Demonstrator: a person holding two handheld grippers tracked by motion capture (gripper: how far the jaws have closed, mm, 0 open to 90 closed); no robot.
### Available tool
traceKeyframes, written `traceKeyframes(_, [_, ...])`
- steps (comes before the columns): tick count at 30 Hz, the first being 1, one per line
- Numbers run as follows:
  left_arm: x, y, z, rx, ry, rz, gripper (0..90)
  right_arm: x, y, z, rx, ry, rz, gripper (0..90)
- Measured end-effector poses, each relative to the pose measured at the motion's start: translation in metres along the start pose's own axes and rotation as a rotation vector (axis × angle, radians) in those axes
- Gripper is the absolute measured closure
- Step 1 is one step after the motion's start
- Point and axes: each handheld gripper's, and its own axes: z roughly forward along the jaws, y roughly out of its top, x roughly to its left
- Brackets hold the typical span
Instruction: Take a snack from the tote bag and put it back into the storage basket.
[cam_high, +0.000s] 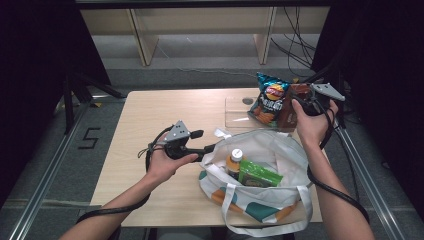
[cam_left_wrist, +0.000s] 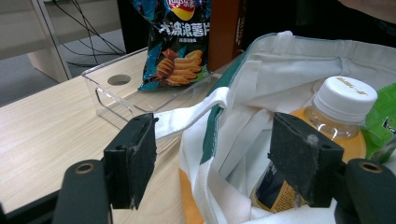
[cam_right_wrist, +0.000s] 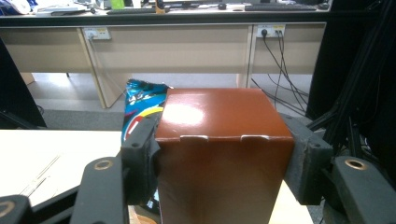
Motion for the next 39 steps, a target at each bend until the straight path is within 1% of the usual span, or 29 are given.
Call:
traceKeyframes(1, [0.000,0.000,0.000,-0.003,-0.003,0.000,31.1,0.001,-0.001,0.001,0.005,-0.004,0.013,39.3])
traceKeyframes(2, [0.000,0.000,0.001,-0.006,-0.007,0.000,31.1,0.001,-0.001,0.001,0.010,-0.001,0.009,39.3])
traceKeyframes(3, [0.000,0.000,0.000,-0.002,-0.003,0.000,31.1,0.002,-0.001,0.001,0.015,-0.001,0.027,39.3])
traceKeyframes(5, [0.000,0.000,0.000,0.000,-0.001,-0.001,31.1,0.002,-0.002,0.002,0.011,-0.002,0.006,39.3])
traceKeyframes(7, [0.000,0.000,0.000,0.001,-0.002,0.000,31.1,0.002,-0.003,0.003,0.013,0.000,0.007,39.3])
traceKeyframes(9, [0.000,0.000,0.001,0.000,-0.003,0.000,31.1,0.001,-0.003,0.004,0.009,0.000,-0.009,39.3])
traceKeyframes(12, [0.000,0.000,0.001,0.001,-0.004,0.002,31.1,0.002,-0.004,0.004,0.021,0.002,0.008,39.2])
traceKeyframes(13, [0.000,0.000,0.001,0.001,-0.004,0.003,31.1,0.002,-0.004,0.004,0.022,0.002,0.008,39.2])
traceKeyframes(14, [0.000,0.000,0.001,0.001,-0.004,0.003,31.1,0.001,-0.004,0.004,0.025,0.004,-0.004,39.2])
traceKeyframes(15, [-0.001,0.000,0.001,0.000,-0.004,0.002,31.1,0.002,-0.004,0.004,0.025,-0.001,0.002,39.2])
traceKeyframes(16, [-0.001,0.000,0.001,0.001,-0.004,0.003,31.1,0.000,-0.004,0.005,0.022,0.010,-0.019,39.2])
traceKeyframes(18, [-0.001,0.000,0.001,0.001,-0.004,0.004,31.1,0.000,-0.005,0.005,0.033,0.015,-0.013,39.2])
traceKeyframes(19, [-0.001,0.000,0.000,0.002,-0.004,0.005,31.1,0.002,-0.005,0.006,0.031,0.003,0.001,39.2])
traceKeyframes(21, [0.000,0.000,0.001,-0.004,-0.010,0.003,31.1,0.002,-0.006,0.006,0.035,0.006,-0.006,39.2])
traceKeyframes(23, [0.000,0.000,0.001,-0.004,-0.009,0.003,31.1,0.002,-0.007,0.007,0.041,-0.004,-0.009,39.2])
traceKeyframes(25, [0.000,0.000,0.001,-0.004,-0.009,0.003,31.1,0.002,-0.008,0.008,0.024,0.005,-0.006,39.1])
traceKeyframes(26, [-0.001,0.000,0.000,0.003,-0.002,0.004,31.1,0.001,-0.008,0.008,0.040,0.006,-0.006,39.2])
traceKeyframes(29, [-0.001,0.000,0.001,0.003,-0.004,0.006,31.1,0.002,-0.009,0.009,0.050,0.006,0.006,39.1])
traceKeyframes(32, [-0.001,0.000,0.001,0.003,-0.004,0.006,31.1,-0.001,-0.010,0.010,0.043,0.006,-0.015,39.1])
traceKeyframes(33, [-0.001,0.000,0.001,0.002,-0.004,0.005,31.2,0.000,-0.010,0.010,0.049,0.005,-0.006,39.1])
traceKeyframes(36, [-0.001,0.000,0.001,0.003,-0.005,0.006,31.1,-0.001,-0.012,0.010,0.054,0.006,-0.011,39.1])
traceKeyframes(37, [-0.001,0.000,0.001,0.003,-0.005,0.005,31.2,0.001,-0.012,0.010,0.068,0.005,0.007,39.1])
traceKeyframes(38, [-0.001,0.000,0.001,0.003,-0.004,0.006,31.2,0.001,-0.014,0.011,0.063,0.004,0.005,39.1])
traceKeyframes(39, [-0.001,0.000,0.000,0.003,-0.004,0.007,31.1,0.000,-0.015,0.012,0.071,0.007,-0.005,39.1])
